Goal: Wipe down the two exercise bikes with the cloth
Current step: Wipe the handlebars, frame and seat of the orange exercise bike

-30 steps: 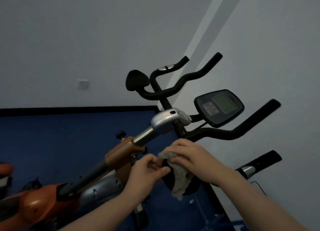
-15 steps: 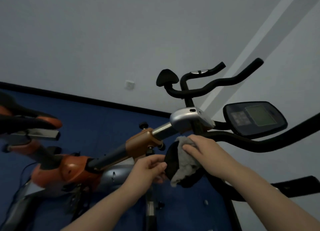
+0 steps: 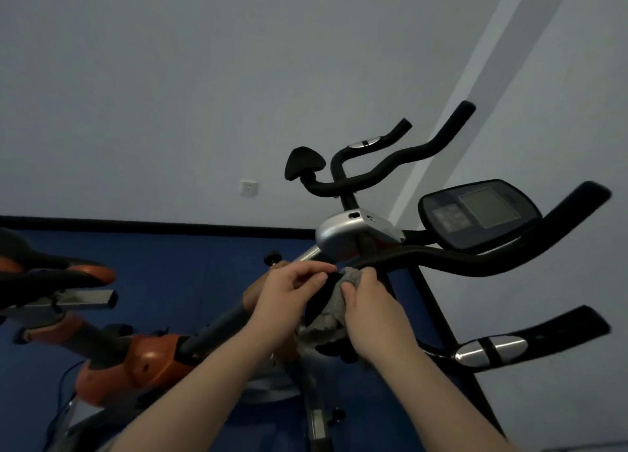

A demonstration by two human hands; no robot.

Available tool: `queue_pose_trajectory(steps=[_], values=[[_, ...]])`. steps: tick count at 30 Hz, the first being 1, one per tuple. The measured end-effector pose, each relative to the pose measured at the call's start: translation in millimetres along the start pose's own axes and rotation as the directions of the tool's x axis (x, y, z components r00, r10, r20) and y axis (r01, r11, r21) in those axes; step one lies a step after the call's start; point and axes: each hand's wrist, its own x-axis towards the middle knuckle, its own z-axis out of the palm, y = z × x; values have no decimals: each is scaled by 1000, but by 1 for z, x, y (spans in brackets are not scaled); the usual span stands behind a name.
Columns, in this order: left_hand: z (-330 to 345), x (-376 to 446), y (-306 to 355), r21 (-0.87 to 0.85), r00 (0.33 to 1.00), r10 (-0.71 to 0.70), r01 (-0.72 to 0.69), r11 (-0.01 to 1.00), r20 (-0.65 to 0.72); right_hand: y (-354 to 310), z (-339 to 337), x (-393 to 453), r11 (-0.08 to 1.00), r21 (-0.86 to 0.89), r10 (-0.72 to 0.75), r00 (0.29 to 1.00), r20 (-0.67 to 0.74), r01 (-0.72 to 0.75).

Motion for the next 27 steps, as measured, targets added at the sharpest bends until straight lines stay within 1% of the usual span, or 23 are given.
queue_pose_trajectory(steps=[1, 3, 5, 10, 11, 13, 15, 18, 21, 25, 26, 27], values=[[-1, 3, 1, 41, 1000, 12, -13, 999, 24, -1, 2, -2, 1000, 25, 18, 999, -27, -18], [-4, 7, 0, 59, 998, 14, -18, 998, 64, 3, 4, -14, 984, 151, 101, 994, -47, -93], [-9, 12, -3, 47, 994, 8, -14, 999, 113, 7, 5, -25, 952, 239, 198, 980, -14, -189], [-23, 32, 2, 75, 960, -19, -2, 997, 281, -4, -2, -9, 917, 185, 343, 935, 88, -353], [-25, 36, 3, 88, 949, -27, -1, 996, 314, -8, -1, -9, 896, 223, 377, 923, 75, -384], [-29, 42, 3, 106, 926, -36, -5, 994, 377, -16, 8, -22, 847, 327, 456, 889, -42, -419], [-32, 45, 2, 102, 906, -27, -18, 995, 423, -27, 28, -45, 791, 424, 550, 817, -176, -441], [-36, 49, 1, 113, 885, -8, -51, 992, 465, -45, 51, -57, 707, 542, 655, 709, -260, -454], [-38, 55, 3, 131, 869, 18, -95, 987, 495, -55, 50, -44, 689, 509, 711, 618, -335, -516], [-42, 51, 9, 154, 847, 20, -120, 981, 531, -77, 71, -47, 659, 506, 751, 452, -481, -557], [-43, 51, 9, 158, 842, 21, -125, 979, 539, -84, 80, -50, 658, 502, 750, 431, -501, -561], [-44, 51, 10, 160, 836, 26, -134, 978, 547, -86, 85, -51, 663, 482, 743, 426, -516, -573]])
